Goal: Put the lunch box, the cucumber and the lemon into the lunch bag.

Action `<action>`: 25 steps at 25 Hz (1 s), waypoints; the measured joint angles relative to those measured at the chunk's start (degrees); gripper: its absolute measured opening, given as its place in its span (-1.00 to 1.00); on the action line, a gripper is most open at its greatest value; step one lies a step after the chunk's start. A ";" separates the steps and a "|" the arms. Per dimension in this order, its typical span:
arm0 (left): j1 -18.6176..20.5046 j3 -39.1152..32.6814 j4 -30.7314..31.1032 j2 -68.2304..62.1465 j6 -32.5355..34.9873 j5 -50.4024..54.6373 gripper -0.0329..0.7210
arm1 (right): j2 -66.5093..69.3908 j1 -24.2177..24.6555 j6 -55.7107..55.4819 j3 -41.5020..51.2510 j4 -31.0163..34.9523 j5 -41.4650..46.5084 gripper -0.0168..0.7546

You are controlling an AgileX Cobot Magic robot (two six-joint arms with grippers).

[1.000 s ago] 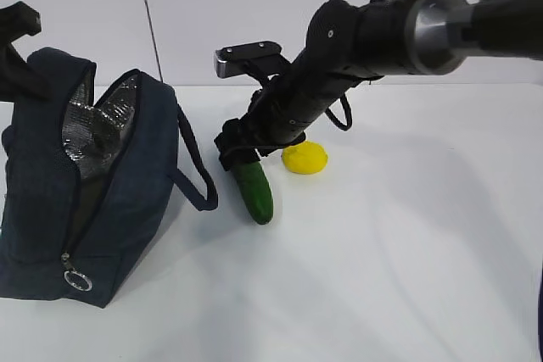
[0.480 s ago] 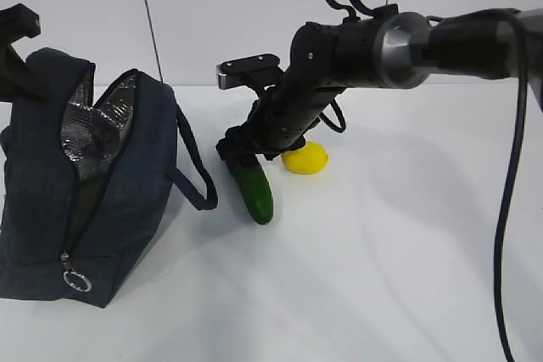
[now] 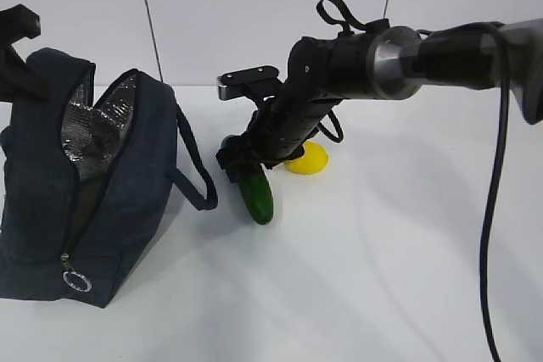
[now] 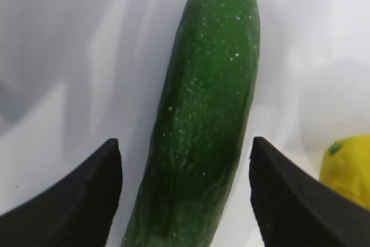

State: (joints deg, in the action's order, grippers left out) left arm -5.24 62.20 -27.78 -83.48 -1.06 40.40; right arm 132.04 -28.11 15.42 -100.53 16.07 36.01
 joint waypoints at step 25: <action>0.00 0.00 0.09 0.00 0.13 0.11 -0.93 | 3.05 -1.16 -1.50 -0.49 0.38 -1.57 0.34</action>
State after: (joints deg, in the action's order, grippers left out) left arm -5.24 62.20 -27.69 -83.48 -0.93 40.50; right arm 135.09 -29.27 13.92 -101.02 16.45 34.45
